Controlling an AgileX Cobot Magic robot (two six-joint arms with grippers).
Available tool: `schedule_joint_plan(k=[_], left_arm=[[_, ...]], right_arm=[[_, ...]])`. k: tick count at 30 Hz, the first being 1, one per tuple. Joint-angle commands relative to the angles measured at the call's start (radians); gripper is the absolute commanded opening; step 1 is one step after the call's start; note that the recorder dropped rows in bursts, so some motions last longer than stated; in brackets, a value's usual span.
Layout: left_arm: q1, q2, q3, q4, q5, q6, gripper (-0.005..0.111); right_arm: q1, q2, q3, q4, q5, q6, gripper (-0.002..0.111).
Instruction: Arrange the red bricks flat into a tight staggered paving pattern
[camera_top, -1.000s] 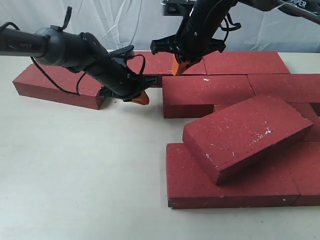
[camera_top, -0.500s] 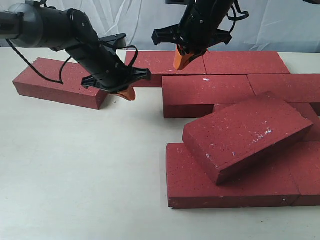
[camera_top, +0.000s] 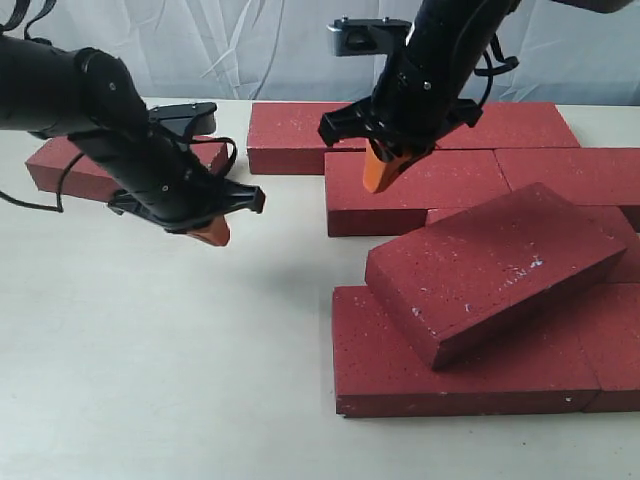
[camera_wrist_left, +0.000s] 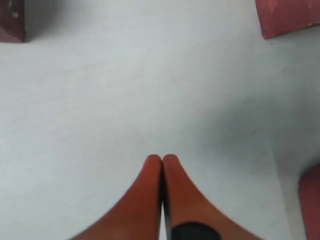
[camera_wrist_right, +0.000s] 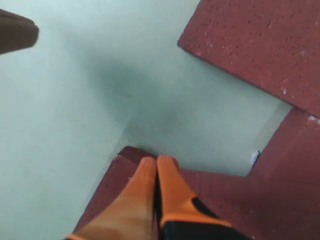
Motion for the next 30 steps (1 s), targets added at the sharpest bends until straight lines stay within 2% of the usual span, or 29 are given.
schedule_joint_plan(k=[1, 7, 12, 21, 25, 30], left_arm=[[-0.005, -0.1, 0.066, -0.012, -0.039, -0.002, 0.0], [-0.005, -0.242, 0.071, -0.005, -0.036, 0.0, 0.0], [-0.005, -0.328, 0.071, 0.035, -0.051, 0.0, 0.0], [-0.005, -0.338, 0.075, 0.032, -0.044, 0.002, 0.0], [-0.005, -0.338, 0.075, 0.032, -0.03, 0.002, 0.0], [-0.005, -0.338, 0.075, 0.037, -0.024, 0.002, 0.0]], right_arm=[[-0.005, -0.059, 0.093, -0.002, -0.032, -0.043, -0.001], [-0.036, -0.115, 0.188, -0.046, -0.081, -0.047, -0.001], [-0.138, -0.164, 0.244, -0.049, -0.134, -0.047, -0.001], [-0.386, -0.178, 0.253, -0.069, -0.086, -0.047, -0.001], [-0.439, -0.178, 0.295, -0.142, -0.09, -0.039, -0.001], [-0.494, -0.178, 0.382, -0.177, -0.209, -0.016, -0.001]])
